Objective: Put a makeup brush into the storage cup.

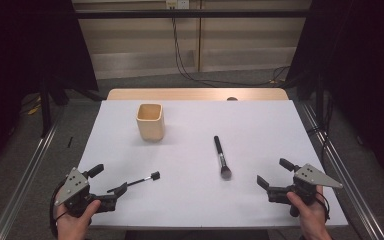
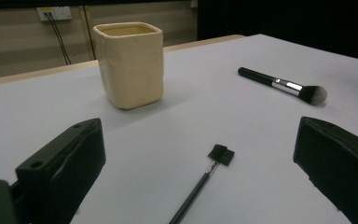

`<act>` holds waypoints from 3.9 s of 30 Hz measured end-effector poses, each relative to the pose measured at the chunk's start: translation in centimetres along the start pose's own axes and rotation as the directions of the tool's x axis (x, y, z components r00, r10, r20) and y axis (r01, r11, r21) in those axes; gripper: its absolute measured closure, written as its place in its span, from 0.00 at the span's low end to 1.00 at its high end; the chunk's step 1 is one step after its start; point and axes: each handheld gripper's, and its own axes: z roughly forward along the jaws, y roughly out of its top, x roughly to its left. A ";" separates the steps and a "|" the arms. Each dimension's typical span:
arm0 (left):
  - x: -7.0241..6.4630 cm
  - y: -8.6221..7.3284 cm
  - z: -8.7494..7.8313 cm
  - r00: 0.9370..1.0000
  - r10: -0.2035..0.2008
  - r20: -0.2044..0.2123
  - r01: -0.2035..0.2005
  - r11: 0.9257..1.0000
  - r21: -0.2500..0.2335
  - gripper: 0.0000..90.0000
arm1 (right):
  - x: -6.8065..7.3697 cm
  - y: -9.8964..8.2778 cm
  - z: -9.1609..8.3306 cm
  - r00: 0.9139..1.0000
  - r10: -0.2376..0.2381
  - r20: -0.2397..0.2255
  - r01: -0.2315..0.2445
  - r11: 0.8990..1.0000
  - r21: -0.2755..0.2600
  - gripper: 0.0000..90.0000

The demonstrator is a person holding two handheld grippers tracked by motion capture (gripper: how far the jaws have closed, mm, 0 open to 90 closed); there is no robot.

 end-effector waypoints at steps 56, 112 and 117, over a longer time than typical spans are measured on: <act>2.6 5.7 9.0 0.997 0.044 0.059 -0.051 0.990 0.129 0.04 | 0.1 0.0 0.4 1.000 -0.011 -0.023 0.011 1.000 0.011 0.00; 1.4 4.2 14.3 0.914 0.055 0.402 -0.355 0.589 0.726 0.06 | 0.0 0.0 0.4 1.000 -0.017 -0.027 0.017 0.999 0.027 0.00; 0.9 3.7 14.6 0.903 0.068 0.424 -0.390 0.545 0.742 0.07 | 0.0 0.0 0.4 1.000 -0.008 -0.031 0.009 0.999 0.031 0.00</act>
